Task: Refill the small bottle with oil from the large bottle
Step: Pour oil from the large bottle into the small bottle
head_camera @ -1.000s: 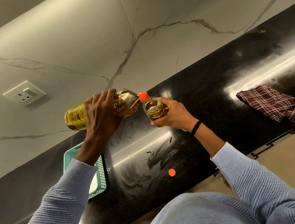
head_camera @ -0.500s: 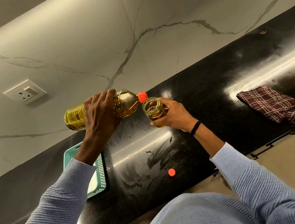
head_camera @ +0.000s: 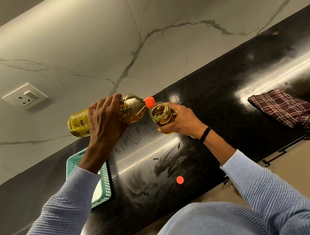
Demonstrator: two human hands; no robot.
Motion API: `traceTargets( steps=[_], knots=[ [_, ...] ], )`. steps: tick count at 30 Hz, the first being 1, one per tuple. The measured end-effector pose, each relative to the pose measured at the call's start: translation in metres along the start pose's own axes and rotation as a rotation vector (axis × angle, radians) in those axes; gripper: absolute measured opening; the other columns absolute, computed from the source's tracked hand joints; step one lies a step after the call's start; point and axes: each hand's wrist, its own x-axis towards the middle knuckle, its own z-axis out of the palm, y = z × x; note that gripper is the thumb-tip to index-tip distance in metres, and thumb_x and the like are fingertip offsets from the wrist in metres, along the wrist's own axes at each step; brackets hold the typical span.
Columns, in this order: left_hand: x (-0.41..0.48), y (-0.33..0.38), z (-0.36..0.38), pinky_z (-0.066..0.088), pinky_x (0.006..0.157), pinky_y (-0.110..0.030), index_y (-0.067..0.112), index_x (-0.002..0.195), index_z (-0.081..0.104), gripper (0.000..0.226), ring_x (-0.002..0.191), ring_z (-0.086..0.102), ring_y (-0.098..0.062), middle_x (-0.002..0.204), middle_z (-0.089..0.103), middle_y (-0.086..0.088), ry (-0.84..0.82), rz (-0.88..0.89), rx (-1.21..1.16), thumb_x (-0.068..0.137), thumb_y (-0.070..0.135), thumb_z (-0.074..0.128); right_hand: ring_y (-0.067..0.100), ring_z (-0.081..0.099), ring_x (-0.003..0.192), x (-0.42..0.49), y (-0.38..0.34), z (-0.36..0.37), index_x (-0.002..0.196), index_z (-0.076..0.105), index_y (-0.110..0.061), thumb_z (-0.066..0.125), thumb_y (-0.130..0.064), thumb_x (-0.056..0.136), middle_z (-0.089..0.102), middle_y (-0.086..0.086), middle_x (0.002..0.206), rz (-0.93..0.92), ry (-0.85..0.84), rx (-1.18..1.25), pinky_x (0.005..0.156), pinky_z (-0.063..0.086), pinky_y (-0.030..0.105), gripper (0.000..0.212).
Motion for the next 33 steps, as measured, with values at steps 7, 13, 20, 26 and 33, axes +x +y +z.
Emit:
traceTargets(
  steps=[7, 13, 20, 26, 33],
  knots=[
    [0.0005, 0.0, 0.0, 0.042, 0.089, -0.048, 0.009, 0.124, 0.054, 0.075, 0.102, 0.062, -0.036, 0.114, 0.065, -0.015, -0.002, 0.009, 0.017, 0.064, 0.035, 0.091, 0.007, 0.06, 0.111, 0.0004, 0.0002, 0.0026, 0.135, 0.054, -0.024, 0.09, -0.03, 0.067, 0.065, -0.008, 0.123, 0.001, -0.003, 0.005, 0.084, 0.045, 0.008, 0.077],
    [0.001, 0.0002, -0.0015, 0.042, 0.09, -0.049, 0.009, 0.125, 0.053, 0.076, 0.103, 0.061, -0.036, 0.116, 0.065, -0.015, -0.011, 0.014, 0.028, 0.064, 0.036, 0.09, 0.007, 0.062, 0.11, -0.0002, 0.0008, 0.0075, 0.133, 0.054, -0.026, 0.091, -0.032, 0.066, 0.066, -0.01, 0.121, 0.006, -0.006, 0.015, 0.091, 0.051, 0.017, 0.077],
    [0.0001, 0.0015, -0.0014, 0.041, 0.092, -0.05, 0.01, 0.126, 0.052, 0.077, 0.105, 0.061, -0.036, 0.116, 0.064, -0.015, -0.018, 0.017, 0.025, 0.064, 0.035, 0.09, 0.006, 0.06, 0.109, -0.0015, -0.0005, 0.0058, 0.134, 0.053, -0.026, 0.09, -0.031, 0.068, 0.065, -0.009, 0.122, 0.01, -0.019, 0.002, 0.082, 0.043, 0.007, 0.075],
    [0.0003, 0.0028, -0.0016, 0.041, 0.092, -0.05, 0.009, 0.126, 0.053, 0.076, 0.105, 0.061, -0.036, 0.116, 0.065, -0.015, -0.014, 0.014, 0.019, 0.064, 0.035, 0.09, 0.006, 0.059, 0.109, -0.0026, -0.0016, 0.0051, 0.135, 0.052, -0.024, 0.089, -0.03, 0.069, 0.064, -0.008, 0.123, 0.003, -0.023, -0.001, 0.083, 0.043, 0.007, 0.076],
    [-0.0002, 0.0039, -0.0022, 0.041, 0.091, -0.048, 0.009, 0.126, 0.053, 0.078, 0.104, 0.061, -0.035, 0.116, 0.064, -0.015, -0.013, 0.019, 0.02, 0.063, 0.035, 0.091, 0.007, 0.06, 0.109, -0.0048, -0.003, 0.0041, 0.133, 0.053, -0.025, 0.09, -0.029, 0.069, 0.064, -0.009, 0.122, -0.002, -0.014, 0.003, 0.09, 0.049, 0.017, 0.074]
  ],
)
